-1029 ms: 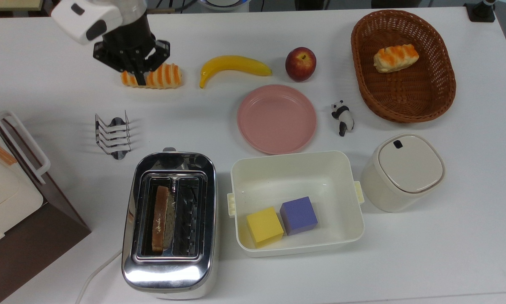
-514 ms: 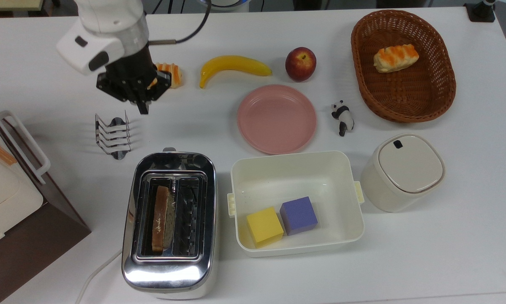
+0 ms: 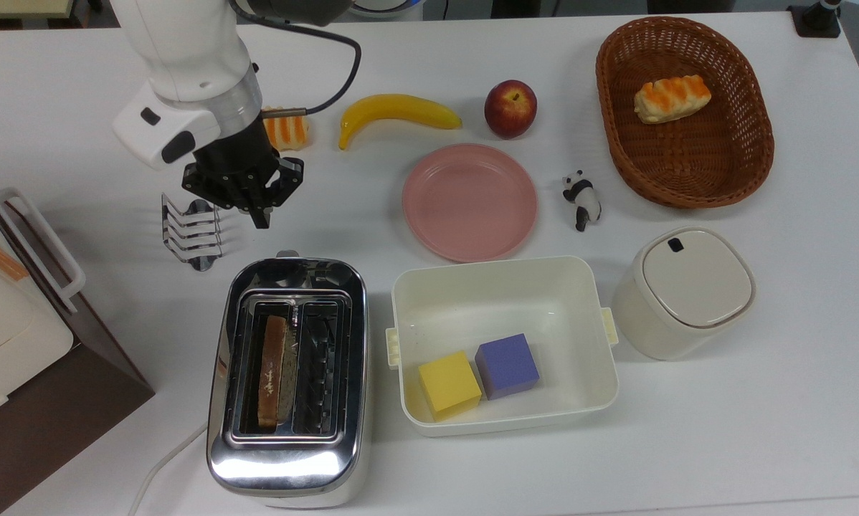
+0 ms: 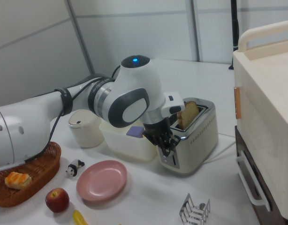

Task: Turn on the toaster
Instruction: 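Lower the gripper onto the toaster's side lever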

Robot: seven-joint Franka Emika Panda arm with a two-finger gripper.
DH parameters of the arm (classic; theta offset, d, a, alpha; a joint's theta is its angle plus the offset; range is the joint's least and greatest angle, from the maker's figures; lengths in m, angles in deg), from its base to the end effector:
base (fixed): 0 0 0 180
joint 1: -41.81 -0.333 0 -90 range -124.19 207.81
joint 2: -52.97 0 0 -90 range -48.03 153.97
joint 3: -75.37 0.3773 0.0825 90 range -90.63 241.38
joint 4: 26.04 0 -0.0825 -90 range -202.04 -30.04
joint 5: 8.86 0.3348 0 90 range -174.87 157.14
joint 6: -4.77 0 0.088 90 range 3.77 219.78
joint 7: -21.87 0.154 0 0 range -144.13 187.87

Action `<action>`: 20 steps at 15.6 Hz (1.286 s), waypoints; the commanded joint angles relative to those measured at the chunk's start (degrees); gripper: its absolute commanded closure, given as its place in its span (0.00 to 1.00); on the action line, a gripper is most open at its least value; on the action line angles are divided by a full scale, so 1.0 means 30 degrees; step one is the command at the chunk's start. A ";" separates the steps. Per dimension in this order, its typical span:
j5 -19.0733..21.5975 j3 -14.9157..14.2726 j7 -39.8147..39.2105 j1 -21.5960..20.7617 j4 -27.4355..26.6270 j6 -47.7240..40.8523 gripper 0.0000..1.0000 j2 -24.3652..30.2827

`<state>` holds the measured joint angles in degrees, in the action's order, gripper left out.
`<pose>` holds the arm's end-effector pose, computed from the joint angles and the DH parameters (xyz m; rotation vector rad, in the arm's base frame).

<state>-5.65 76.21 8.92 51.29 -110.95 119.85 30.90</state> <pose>0.6644 -0.0968 0.4929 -3.1015 -0.0831 -0.2326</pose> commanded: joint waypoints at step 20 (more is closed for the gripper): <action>0.0363 0.0043 -0.0049 -0.0816 -0.0259 0.3326 1.00 -0.1812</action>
<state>-5.62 76.81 8.92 49.61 -110.95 125.43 26.00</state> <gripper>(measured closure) 0.991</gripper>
